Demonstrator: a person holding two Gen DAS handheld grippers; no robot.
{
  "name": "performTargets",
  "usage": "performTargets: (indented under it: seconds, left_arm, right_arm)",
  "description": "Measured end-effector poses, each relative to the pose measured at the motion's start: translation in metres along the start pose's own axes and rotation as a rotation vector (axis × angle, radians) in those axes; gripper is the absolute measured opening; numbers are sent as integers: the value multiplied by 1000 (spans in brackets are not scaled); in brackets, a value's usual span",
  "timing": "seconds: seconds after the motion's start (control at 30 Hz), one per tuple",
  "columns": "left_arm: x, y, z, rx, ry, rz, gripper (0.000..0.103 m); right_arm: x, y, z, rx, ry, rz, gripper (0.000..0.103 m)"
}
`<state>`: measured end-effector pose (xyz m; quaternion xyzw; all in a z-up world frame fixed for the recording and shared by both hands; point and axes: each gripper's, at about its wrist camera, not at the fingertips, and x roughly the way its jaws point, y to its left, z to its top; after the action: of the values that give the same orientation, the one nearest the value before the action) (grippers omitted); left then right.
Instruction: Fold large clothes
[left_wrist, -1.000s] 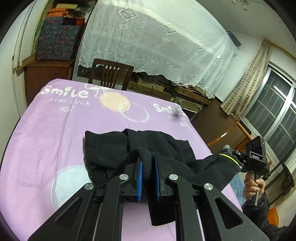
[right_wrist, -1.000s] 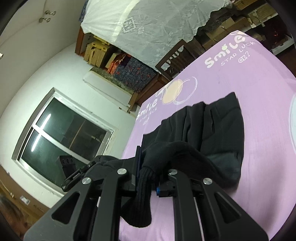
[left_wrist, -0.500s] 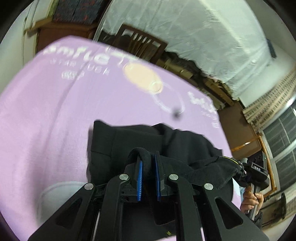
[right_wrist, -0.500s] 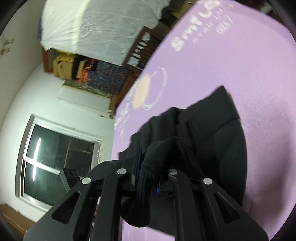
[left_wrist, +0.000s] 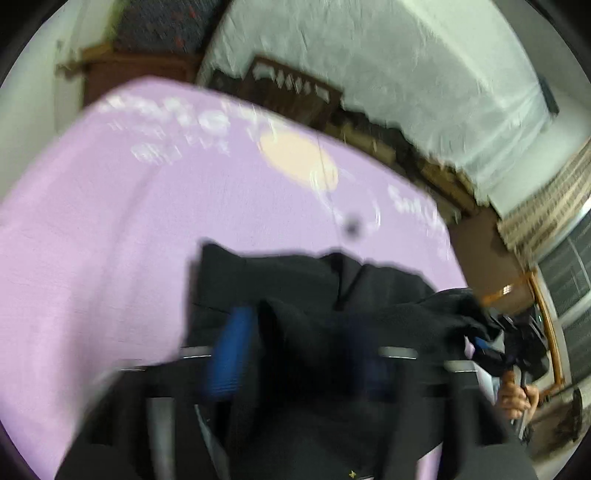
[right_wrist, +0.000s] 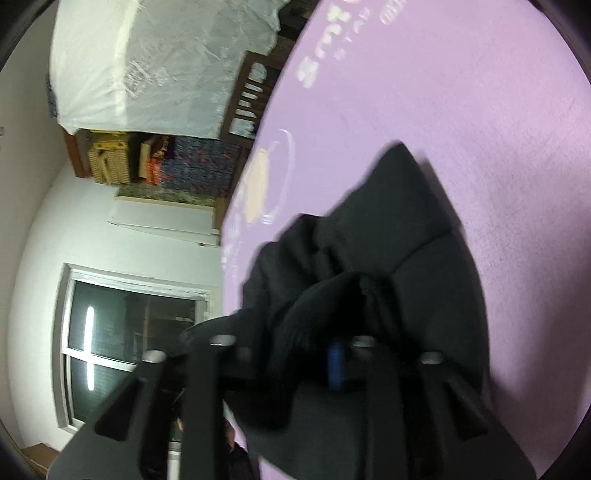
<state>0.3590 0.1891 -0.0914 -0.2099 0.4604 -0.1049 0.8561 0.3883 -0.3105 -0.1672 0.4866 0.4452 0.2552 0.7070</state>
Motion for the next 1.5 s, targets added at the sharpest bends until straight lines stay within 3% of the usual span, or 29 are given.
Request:
performTargets:
  seconds: [0.07,0.17,0.33,0.6,0.77,0.83,0.87,0.9,1.0,1.23,1.4,1.47,1.5]
  left_arm:
    - [-28,1,2,-1,-53,-21,82]
    - [-50,4,0,8,-86,-11,83]
    - [-28,3,0,26,-47,69,82]
    - [49,-15,19,92,42,136,81]
    - [78,-21,15,136,33,221,68]
    - [87,-21,10,169,35,294,62]
    - [90,-21,8,183,27,314,62]
    - [91,-21,6,195,13,326,63]
    - [93,-22,4,214,-13,360,65]
    - [93,-18,6,190,-14,369,72]
    - [75,-27,8,168,-11,378,70]
    - [54,-41,6,180,-49,350,70]
    - [45,-50,5,194,-64,339,70]
  right_arm:
    - [-20,15,-1,-32,-40,31,57]
    - [-48,32,-7,-92,-77,40,58]
    - [-67,48,-21,-227,-121,-82,58]
    - [-22,56,-3,-402,-135,-286,58]
    - [23,46,19,-410,-99,-359,58]
    - [35,38,23,-407,-84,-369,49]
    - [37,38,23,-410,-87,-373,21]
    - [37,38,22,-418,-92,-374,11]
    - [32,41,19,-453,-165,-440,10]
    - [39,19,24,-410,-191,-516,10]
    - [38,19,29,-392,-154,-496,26]
    - [22,25,28,-334,-182,-465,37]
    - [9,34,25,-329,-225,-454,37]
